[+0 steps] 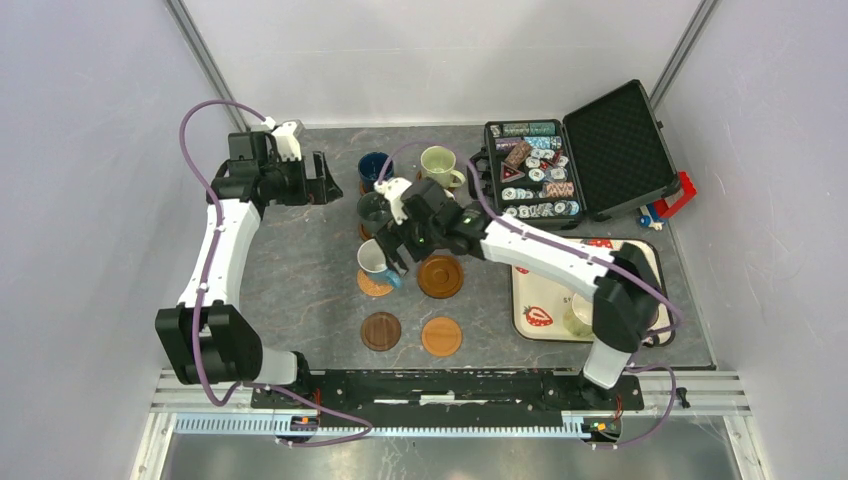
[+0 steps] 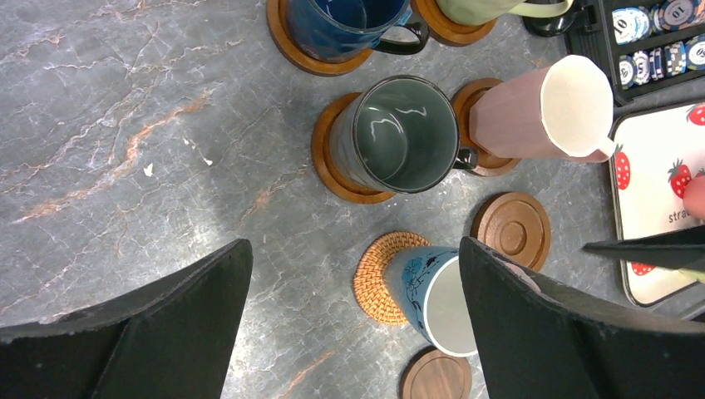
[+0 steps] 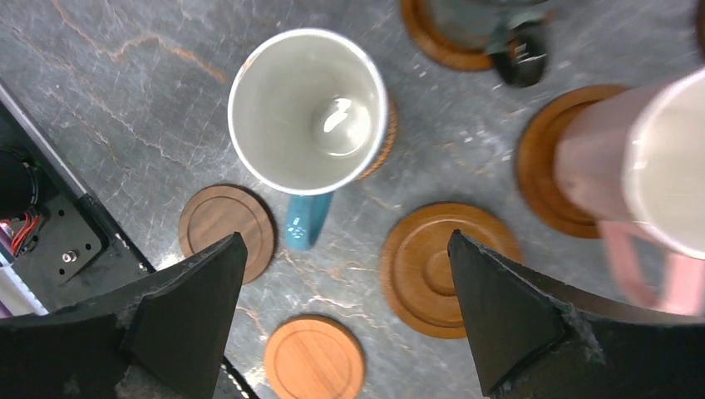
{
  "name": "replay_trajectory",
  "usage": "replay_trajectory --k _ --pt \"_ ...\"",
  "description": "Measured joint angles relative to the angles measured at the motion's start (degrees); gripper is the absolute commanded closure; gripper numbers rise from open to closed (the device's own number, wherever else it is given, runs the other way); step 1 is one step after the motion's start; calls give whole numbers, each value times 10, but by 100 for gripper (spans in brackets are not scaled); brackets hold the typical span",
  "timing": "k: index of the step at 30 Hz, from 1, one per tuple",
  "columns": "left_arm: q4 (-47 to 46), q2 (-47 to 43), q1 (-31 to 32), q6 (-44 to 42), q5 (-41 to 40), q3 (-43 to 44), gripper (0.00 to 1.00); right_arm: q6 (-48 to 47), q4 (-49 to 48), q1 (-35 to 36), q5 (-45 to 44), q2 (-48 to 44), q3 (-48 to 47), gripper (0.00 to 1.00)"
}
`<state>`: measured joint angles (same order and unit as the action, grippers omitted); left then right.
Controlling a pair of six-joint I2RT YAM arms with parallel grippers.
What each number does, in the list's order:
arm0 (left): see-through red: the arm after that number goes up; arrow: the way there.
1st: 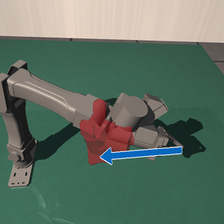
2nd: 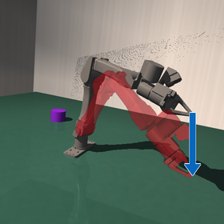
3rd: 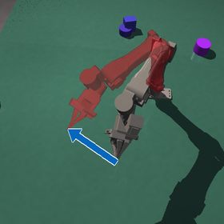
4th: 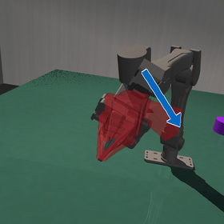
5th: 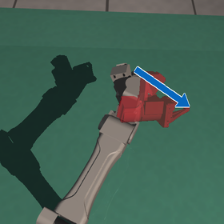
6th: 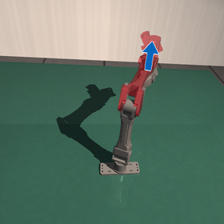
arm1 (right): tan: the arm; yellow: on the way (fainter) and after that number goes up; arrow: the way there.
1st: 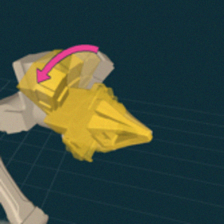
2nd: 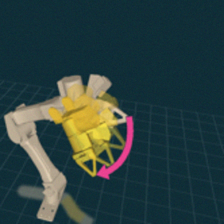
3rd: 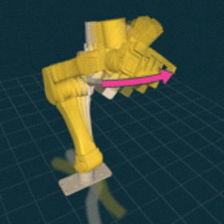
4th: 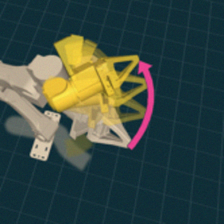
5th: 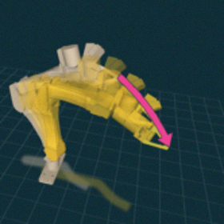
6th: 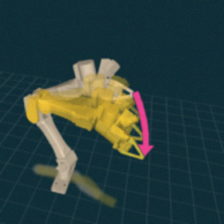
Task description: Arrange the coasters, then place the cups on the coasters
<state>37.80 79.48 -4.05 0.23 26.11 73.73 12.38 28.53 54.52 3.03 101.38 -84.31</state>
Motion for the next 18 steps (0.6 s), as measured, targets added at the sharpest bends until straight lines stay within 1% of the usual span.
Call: replay_trajectory --k 5,7,11,16,18 --pt "17 9 0 -12 1 24 0 -54 -3 -49 -2 -61 0 2" --pt "26 10 0 -20 -2 36 0 -90 -3 -85 15 -82 0 2" --pt "28 11 0 -40 -10 56 0 -167 15 -188 81 -110 -3 2" --pt "32 16 0 -65 -15 66 0 -276 96 -335 159 -139 -13 2" --pt "49 31 0 -80 -6 89 0 -325 139 -396 185 -156 -13 3"
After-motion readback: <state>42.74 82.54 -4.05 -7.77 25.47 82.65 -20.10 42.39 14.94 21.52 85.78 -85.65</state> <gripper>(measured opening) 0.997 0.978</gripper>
